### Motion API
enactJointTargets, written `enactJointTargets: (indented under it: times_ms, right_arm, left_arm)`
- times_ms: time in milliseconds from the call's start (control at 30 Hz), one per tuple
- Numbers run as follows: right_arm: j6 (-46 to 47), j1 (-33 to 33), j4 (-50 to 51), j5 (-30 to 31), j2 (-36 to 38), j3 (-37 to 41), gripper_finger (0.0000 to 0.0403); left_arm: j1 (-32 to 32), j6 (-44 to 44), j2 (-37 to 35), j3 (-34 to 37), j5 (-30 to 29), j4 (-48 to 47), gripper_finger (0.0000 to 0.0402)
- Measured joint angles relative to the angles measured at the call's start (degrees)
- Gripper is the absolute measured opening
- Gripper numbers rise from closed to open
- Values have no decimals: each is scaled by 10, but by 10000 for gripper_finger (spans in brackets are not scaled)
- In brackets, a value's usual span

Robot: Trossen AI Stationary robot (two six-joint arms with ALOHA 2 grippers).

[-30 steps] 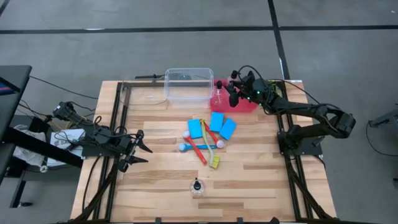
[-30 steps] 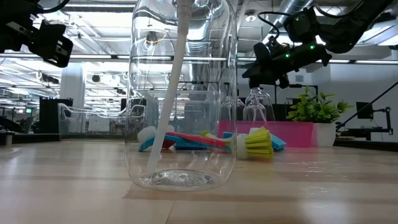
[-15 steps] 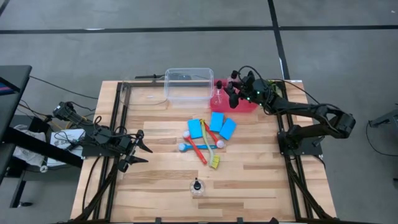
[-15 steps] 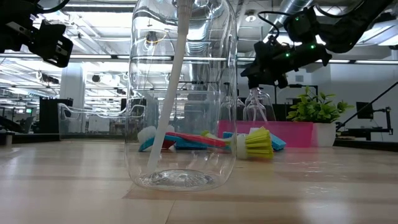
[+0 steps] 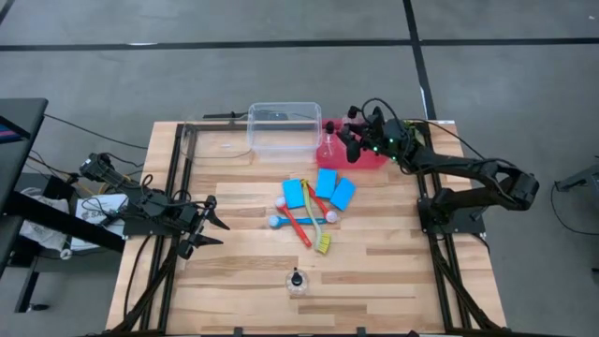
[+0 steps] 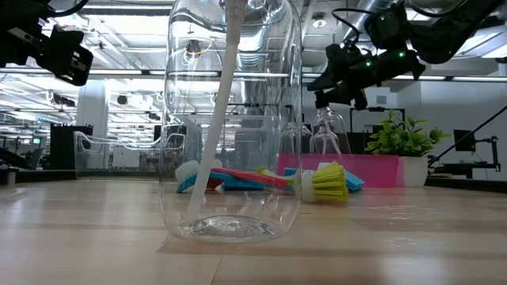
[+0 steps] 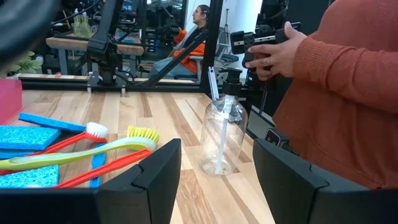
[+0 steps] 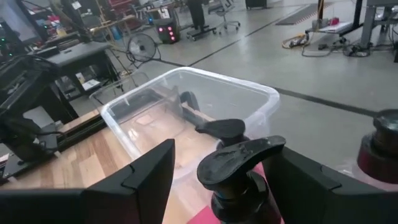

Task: Pick & Place Kitchen Sink Supplies
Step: Put the transparent bottle into the red bin

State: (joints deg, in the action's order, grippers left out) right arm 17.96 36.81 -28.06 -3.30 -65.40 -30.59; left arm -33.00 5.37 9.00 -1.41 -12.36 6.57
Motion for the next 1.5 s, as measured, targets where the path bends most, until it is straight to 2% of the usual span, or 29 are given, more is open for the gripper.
enactJointTargets:
  times_ms: [867, 1200, 1500]
  right_arm:
    - [-53, 22, 59, 1, -1, 0, 230]
    - [-127, 38, 99, 1, 18, 0, 230]
    - [-156, 44, 142, 2, 32, 0, 230]
  left_arm:
    - [0, 0, 0, 0, 0, 0, 202]
    - [0, 0, 0, 0, 0, 0, 202]
    - [0, 0, 0, 0, 0, 0, 202]
